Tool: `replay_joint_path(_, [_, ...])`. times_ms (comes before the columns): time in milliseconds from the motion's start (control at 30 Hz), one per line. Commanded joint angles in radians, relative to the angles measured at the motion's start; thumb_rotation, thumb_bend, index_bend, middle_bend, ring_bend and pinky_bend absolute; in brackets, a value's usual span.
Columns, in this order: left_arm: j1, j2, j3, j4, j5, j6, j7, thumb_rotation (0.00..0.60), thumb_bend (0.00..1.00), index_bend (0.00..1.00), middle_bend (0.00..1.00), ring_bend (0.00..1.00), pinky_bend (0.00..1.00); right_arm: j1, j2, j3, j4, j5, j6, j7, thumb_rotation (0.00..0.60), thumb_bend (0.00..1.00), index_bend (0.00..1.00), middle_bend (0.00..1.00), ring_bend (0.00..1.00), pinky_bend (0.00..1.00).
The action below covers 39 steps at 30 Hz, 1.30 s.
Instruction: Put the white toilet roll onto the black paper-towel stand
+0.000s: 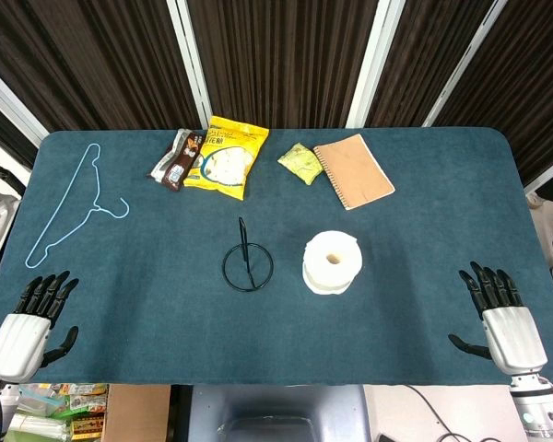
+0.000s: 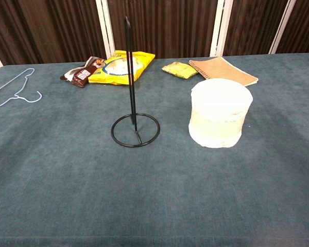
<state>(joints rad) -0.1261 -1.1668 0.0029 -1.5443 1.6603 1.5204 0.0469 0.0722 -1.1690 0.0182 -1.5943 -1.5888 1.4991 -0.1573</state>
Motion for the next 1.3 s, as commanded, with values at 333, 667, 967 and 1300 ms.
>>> replay_joint_path(333, [-0.015,0.001,0.003,-0.006,-0.014,-0.031,-0.007,0.6,0.44,0.0,0.0,0.0,0.06,0.113,-0.013,0.051,-0.022,-0.004,-0.121,0.025,0.6,0.08,0.0,0.0,0.0,0.0])
replay_joint_path(667, [-0.01,0.012,0.015,-0.02,-0.013,-0.033,0.0,0.6,0.44,0.0,0.0,0.0,0.07,0.376,-0.008,0.187,-0.211,0.305,-0.495,-0.217,0.6,0.07,0.0,0.0,0.0,0.0])
replay_joint_path(967, [-0.016,0.013,0.009,-0.023,-0.034,-0.048,-0.002,0.6,0.44,0.0,0.0,0.0,0.07,0.497,-0.084,0.231,-0.202,0.538,-0.55,-0.365,0.6,0.06,0.0,0.0,0.0,0.0])
replay_joint_path(1300, [-0.028,0.007,0.006,-0.02,-0.044,-0.07,0.006,0.6,0.44,0.0,0.0,0.0,0.08,0.603,-0.154,0.211,-0.172,0.702,-0.56,-0.464,0.6,0.06,0.0,0.0,0.0,0.0])
